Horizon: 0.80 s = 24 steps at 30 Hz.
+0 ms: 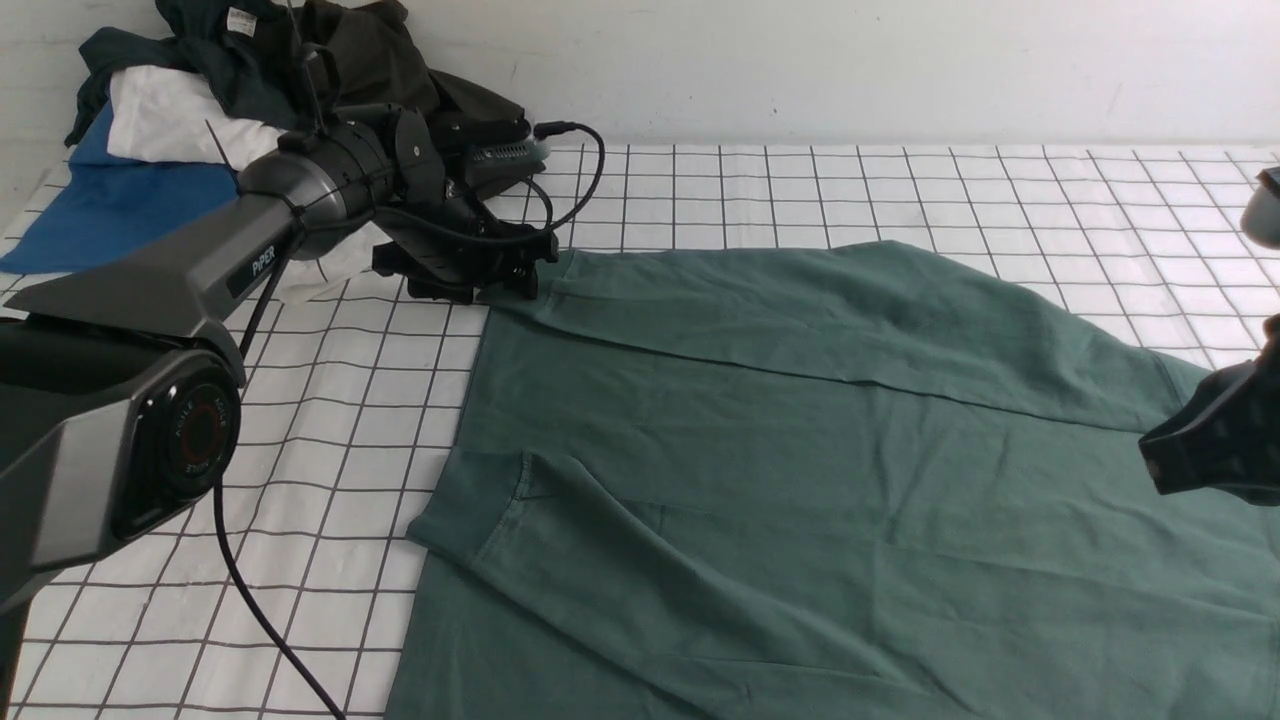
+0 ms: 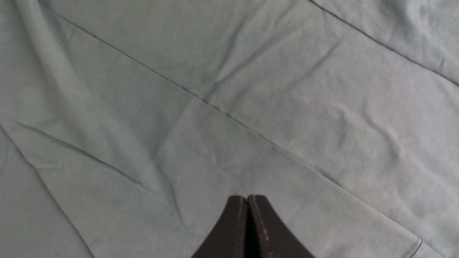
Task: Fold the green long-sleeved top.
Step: Use the left arm to clamp the cuff farthest from it
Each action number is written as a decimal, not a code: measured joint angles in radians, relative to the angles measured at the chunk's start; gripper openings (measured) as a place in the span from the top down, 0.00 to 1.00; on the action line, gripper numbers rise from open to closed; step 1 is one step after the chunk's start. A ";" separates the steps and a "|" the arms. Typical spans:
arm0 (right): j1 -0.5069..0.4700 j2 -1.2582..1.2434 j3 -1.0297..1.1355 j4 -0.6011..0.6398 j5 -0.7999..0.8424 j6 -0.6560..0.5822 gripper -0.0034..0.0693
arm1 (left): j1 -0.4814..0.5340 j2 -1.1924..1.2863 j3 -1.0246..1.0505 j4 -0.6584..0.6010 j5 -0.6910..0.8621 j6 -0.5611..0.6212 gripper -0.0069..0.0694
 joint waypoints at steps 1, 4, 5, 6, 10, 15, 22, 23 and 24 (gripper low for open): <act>0.000 0.000 0.000 0.000 0.000 0.000 0.97 | 0.001 0.001 0.000 -0.009 -0.006 0.000 0.27; 0.000 0.000 0.000 0.000 0.000 0.000 0.97 | 0.003 0.002 0.000 -0.015 -0.008 0.000 0.34; 0.000 0.000 0.000 0.000 0.000 0.000 0.97 | 0.004 0.003 0.000 -0.016 -0.009 0.000 0.39; 0.000 0.000 0.000 0.000 0.000 0.000 0.97 | 0.005 0.004 0.000 -0.016 -0.009 0.001 0.43; 0.000 0.000 0.000 0.000 0.000 0.000 0.97 | 0.005 0.005 0.000 -0.020 -0.005 0.009 0.63; 0.000 0.000 0.000 0.000 0.000 0.000 0.97 | 0.005 -0.005 0.000 -0.013 0.006 0.011 0.81; 0.000 0.000 0.000 0.000 0.000 0.000 0.97 | 0.004 -0.058 0.000 0.004 0.030 0.050 0.86; 0.000 0.000 0.000 0.000 0.000 0.000 0.97 | 0.004 -0.061 0.000 0.005 0.032 0.052 0.86; 0.000 0.000 0.000 0.000 0.000 0.000 0.97 | 0.004 -0.067 0.000 0.007 0.050 0.056 0.86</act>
